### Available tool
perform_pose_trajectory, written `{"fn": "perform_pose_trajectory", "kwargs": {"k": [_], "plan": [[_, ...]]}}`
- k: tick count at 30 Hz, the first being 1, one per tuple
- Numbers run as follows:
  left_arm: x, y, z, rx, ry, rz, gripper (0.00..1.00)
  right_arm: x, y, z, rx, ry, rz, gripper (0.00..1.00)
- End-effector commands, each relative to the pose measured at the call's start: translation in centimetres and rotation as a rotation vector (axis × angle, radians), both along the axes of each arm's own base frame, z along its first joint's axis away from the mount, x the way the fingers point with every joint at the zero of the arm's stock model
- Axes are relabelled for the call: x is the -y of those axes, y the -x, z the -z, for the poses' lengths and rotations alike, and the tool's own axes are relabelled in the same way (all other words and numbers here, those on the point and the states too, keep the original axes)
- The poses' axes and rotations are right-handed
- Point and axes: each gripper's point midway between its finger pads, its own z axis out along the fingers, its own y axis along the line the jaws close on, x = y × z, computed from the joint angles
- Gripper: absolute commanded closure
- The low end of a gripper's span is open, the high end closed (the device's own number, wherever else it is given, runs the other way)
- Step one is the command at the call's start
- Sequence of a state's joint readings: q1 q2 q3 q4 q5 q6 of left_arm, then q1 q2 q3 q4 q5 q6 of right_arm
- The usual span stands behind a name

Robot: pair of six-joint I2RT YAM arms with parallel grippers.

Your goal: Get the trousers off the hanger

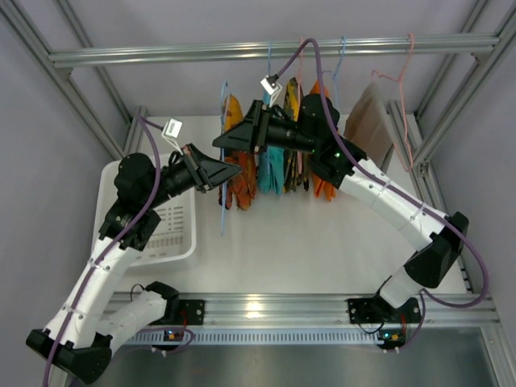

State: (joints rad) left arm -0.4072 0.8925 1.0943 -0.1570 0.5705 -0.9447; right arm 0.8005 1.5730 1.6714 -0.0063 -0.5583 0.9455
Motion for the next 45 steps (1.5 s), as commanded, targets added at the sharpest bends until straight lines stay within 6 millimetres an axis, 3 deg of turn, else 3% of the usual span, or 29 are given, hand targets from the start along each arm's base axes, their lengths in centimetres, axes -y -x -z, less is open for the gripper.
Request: {"fn": "perform_pose_trajectory", "kwargs": {"k": [1, 8, 14, 15, 17, 18, 21, 22, 25, 26, 30, 33, 34, 38, 42, 45], "plan": [[-1.1, 2.4, -10.2, 0.423, 0.131, -0.009, 1.00, -0.9, 0.7, -2.6, 0.032, -0.081, -0.036, 0.48], [-0.9, 1.6, -9.8, 0.411, 0.129, -0.021, 1.00, -1.7, 0.6, -3.8, 0.044, -0.126, -0.067, 0.58], [-0.6, -0.6, -7.4, 0.361, 0.073, -0.066, 1.00, -1.5, 0.9, -5.2, 0.042, -0.158, -0.082, 0.67], [-0.6, -0.8, -7.3, 0.359, 0.065, -0.071, 1.00, -1.4, 1.1, -5.6, 0.049, -0.164, -0.087, 0.82], [-0.7, -1.2, -7.0, 0.369, 0.037, -0.089, 1.00, -1.3, 1.0, -5.6, 0.039, -0.159, -0.086, 1.00], [-0.7, -1.4, -6.9, 0.391, 0.014, -0.097, 0.91, -1.2, 1.2, -5.9, 0.044, -0.161, -0.092, 1.00], [-1.4, -1.3, -8.1, 0.498, -0.064, -0.135, 0.82, -0.4, 1.3, -7.0, 0.073, -0.170, -0.100, 1.00], [-1.9, -1.3, -8.1, 0.517, -0.094, -0.155, 0.60, 0.1, 0.9, -7.4, 0.080, -0.174, -0.089, 1.00], [-3.9, -0.6, -8.2, 0.608, -0.182, -0.250, 0.16, 1.5, 0.9, -8.4, 0.095, -0.188, -0.078, 1.00], [-4.5, -0.5, -7.9, 0.614, -0.203, -0.277, 0.13, 2.2, 0.9, -9.0, 0.105, -0.196, -0.068, 1.00], [-7.8, 0.0, -5.8, 0.648, -0.336, -0.418, 0.07, 3.3, 1.4, -9.8, 0.111, -0.197, -0.061, 1.00], [-9.0, 0.5, -3.4, 0.703, -0.445, -0.443, 0.02, 3.9, 2.1, -10.7, 0.119, -0.208, -0.057, 1.00], [-8.9, 0.3, -1.1, 0.677, -0.490, -0.418, 0.02, 4.2, 2.2, -10.9, 0.120, -0.210, -0.053, 1.00], [-8.9, 0.2, 4.0, 0.693, -0.600, -0.368, 0.01, 4.3, 2.1, -11.5, 0.110, -0.222, -0.043, 1.00], [-8.5, -0.6, 6.5, 0.761, -0.661, -0.345, 0.01, 4.2, 1.5, -11.8, 0.104, -0.222, -0.020, 1.00], [-7.7, -1.3, 6.8, 0.796, -0.647, -0.329, 0.01, 4.3, 1.4, -12.2, 0.110, -0.225, -0.008, 1.00]]}}
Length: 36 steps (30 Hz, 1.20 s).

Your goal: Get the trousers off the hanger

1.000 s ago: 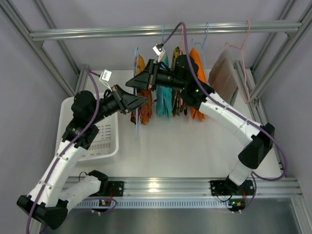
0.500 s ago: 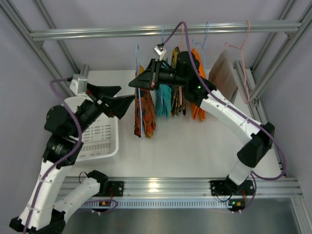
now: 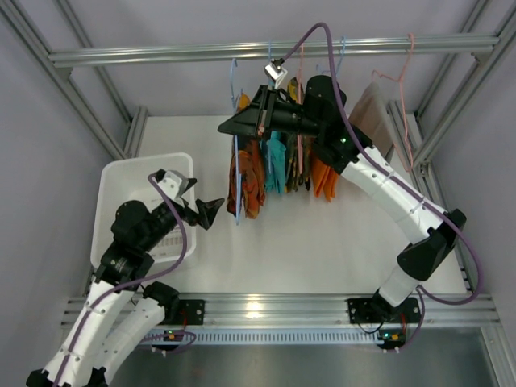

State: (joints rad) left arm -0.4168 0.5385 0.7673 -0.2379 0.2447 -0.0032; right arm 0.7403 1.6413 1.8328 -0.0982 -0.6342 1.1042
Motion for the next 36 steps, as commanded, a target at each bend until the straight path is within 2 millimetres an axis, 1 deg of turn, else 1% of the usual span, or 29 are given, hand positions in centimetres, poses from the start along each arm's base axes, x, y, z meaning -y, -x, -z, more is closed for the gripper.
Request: {"fn": "perform_pose_trajectory", "kwargs": {"k": [1, 4, 6, 9, 11, 13, 14, 16, 19, 20, 22, 28, 30, 34, 36], "plan": [[0.6, -0.6, -2.6, 0.157, -0.007, 0.030, 0.01, 3.4, 2.7, -9.6, 0.254, -0.198, 0.037, 1.00], [1.6, -1.3, -2.7, 0.155, 0.022, 0.065, 0.01, 3.5, 2.8, -9.9, 0.257, -0.205, 0.038, 1.00], [2.3, -1.7, -3.2, 0.174, 0.050, 0.090, 0.01, 3.4, 2.7, -10.1, 0.261, -0.210, 0.038, 1.00], [3.1, -2.1, -3.2, 0.183, 0.062, 0.117, 0.01, 3.3, 2.6, -10.3, 0.264, -0.214, 0.041, 1.00], [3.3, -2.7, -2.9, 0.146, 0.092, 0.110, 0.01, 3.2, 2.4, -10.3, 0.265, -0.218, 0.041, 1.00], [3.7, -3.0, -2.8, 0.148, 0.093, 0.120, 0.01, 3.1, 2.4, -10.4, 0.269, -0.222, 0.039, 1.00], [3.7, -3.5, -2.4, 0.139, 0.094, 0.105, 0.01, 3.1, 2.5, -10.6, 0.270, -0.226, 0.037, 1.00], [3.9, -3.9, -2.6, 0.148, 0.097, 0.101, 0.01, 3.0, 2.5, -10.7, 0.271, -0.230, 0.034, 1.00], [4.0, -4.7, -2.4, 0.148, 0.094, 0.080, 0.02, 2.9, 2.8, -11.0, 0.274, -0.235, 0.022, 1.00], [3.9, -5.2, -2.4, 0.155, 0.092, 0.063, 0.02, 2.9, 2.9, -11.0, 0.274, -0.236, 0.019, 1.00], [4.0, -5.4, -2.4, 0.163, 0.090, 0.064, 0.02, 2.8, 3.1, -10.9, 0.273, -0.236, 0.013, 1.00], [4.5, -6.2, -3.2, 0.197, 0.107, 0.056, 0.02, 2.6, 3.5, -10.8, 0.270, -0.236, 0.002, 1.00], [4.5, -6.3, -3.7, 0.209, 0.121, 0.048, 0.02, 2.5, 3.6, -10.6, 0.268, -0.234, -0.004, 1.00], [4.0, -7.0, -4.6, 0.232, 0.130, -0.002, 0.01, 2.3, 4.1, -10.7, 0.269, -0.239, -0.023, 1.00], [3.7, -7.7, -4.5, 0.233, 0.128, -0.036, 0.01, 2.1, 4.6, -10.7, 0.272, -0.244, -0.038, 1.00]]}}
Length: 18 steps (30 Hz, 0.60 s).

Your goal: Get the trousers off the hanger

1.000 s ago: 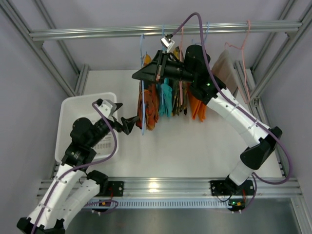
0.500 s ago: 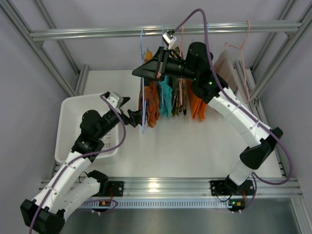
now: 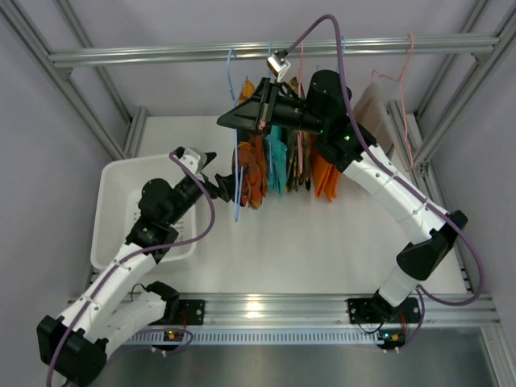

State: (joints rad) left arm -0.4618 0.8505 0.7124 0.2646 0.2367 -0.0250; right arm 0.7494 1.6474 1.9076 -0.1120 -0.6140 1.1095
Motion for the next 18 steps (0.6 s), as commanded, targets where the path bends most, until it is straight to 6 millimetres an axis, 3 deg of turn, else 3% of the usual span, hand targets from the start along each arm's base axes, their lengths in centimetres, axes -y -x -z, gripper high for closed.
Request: {"fn": "perform_pose_trajectory", "kwargs": {"k": [1, 5, 9, 10, 12, 13, 18], "plan": [[-1.2, -1.3, -3.9, 0.140, 0.044, -0.096, 0.02, 1.8, 4.4, -7.9, 0.240, -0.200, -0.056, 1.00], [-0.5, -1.3, -4.9, 0.156, 0.061, -0.064, 0.07, 1.3, 4.8, -6.9, 0.224, -0.184, -0.077, 1.00], [-0.1, -0.9, -6.9, 0.154, 0.122, -0.039, 0.28, 1.1, 5.0, -6.2, 0.210, -0.173, -0.087, 1.00], [0.0, -0.7, -7.2, 0.151, 0.138, -0.031, 0.39, 1.2, 5.0, -6.0, 0.208, -0.171, -0.089, 1.00], [0.1, -0.5, -8.4, 0.163, 0.158, -0.019, 0.48, 1.3, 5.2, -6.0, 0.211, -0.171, -0.091, 1.00], [0.2, -0.3, -8.6, 0.159, 0.169, -0.010, 0.60, 1.3, 5.3, -5.8, 0.208, -0.167, -0.094, 1.00], [0.4, 0.4, -10.8, 0.153, 0.206, 0.018, 1.00, 1.4, 5.2, -5.1, 0.211, -0.159, -0.093, 1.00]]}}
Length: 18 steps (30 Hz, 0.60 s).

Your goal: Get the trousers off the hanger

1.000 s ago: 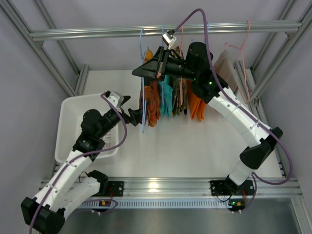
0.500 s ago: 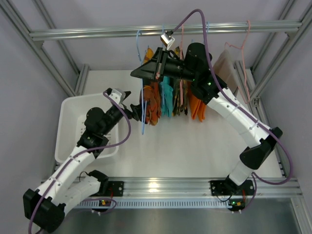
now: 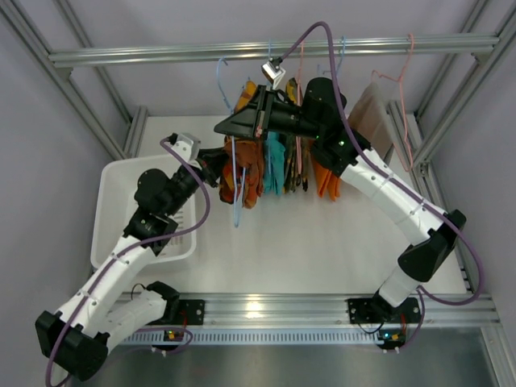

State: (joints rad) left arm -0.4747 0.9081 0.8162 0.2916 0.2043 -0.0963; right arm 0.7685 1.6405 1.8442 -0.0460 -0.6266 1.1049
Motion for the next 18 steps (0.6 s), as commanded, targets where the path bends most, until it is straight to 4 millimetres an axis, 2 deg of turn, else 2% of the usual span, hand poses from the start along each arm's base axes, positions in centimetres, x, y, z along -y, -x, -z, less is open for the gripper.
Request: {"fn": "perform_pose_trajectory", "kwargs": {"k": [1, 2, 3, 6, 7, 8, 12, 13, 15, 18], "plan": [[-0.3, 1.6, -7.2, 0.134, 0.123, 0.028, 1.00, 2.2, 4.4, -5.7, 0.192, -0.149, -0.059, 1.00], [-0.4, 2.0, -8.3, 0.148, 0.133, 0.034, 1.00, 2.3, 4.4, -5.5, 0.199, -0.143, -0.054, 1.00], [-0.4, 2.1, -8.3, 0.132, 0.129, 0.036, 1.00, 2.4, 4.2, -5.2, 0.203, -0.136, -0.048, 1.00], [-1.0, 3.4, -10.7, 0.149, 0.161, 0.041, 1.00, 2.7, 3.4, -3.9, 0.207, -0.105, -0.020, 1.00], [-1.2, 3.6, -10.9, 0.132, 0.171, 0.034, 1.00, 2.7, 3.2, -2.9, 0.199, -0.082, -0.014, 1.00], [-1.7, 3.9, -12.3, 0.149, 0.187, 0.027, 1.00, 2.7, 2.9, -2.5, 0.190, -0.073, -0.003, 1.00], [-2.5, 4.8, -15.0, 0.153, 0.236, 0.010, 1.00, 3.2, 1.9, -0.4, 0.171, -0.028, 0.027, 1.00], [-2.9, 5.3, -16.2, 0.165, 0.257, 0.005, 1.00, 3.3, 1.7, 0.2, 0.171, -0.014, 0.036, 1.00], [-3.5, 5.3, -16.9, 0.154, 0.277, -0.023, 1.00, 3.7, 1.4, 0.6, 0.173, -0.004, 0.052, 1.00], [-4.3, 5.9, -19.0, 0.184, 0.306, -0.041, 1.00, 4.4, 1.0, 1.0, 0.182, 0.014, 0.076, 1.00]]}}
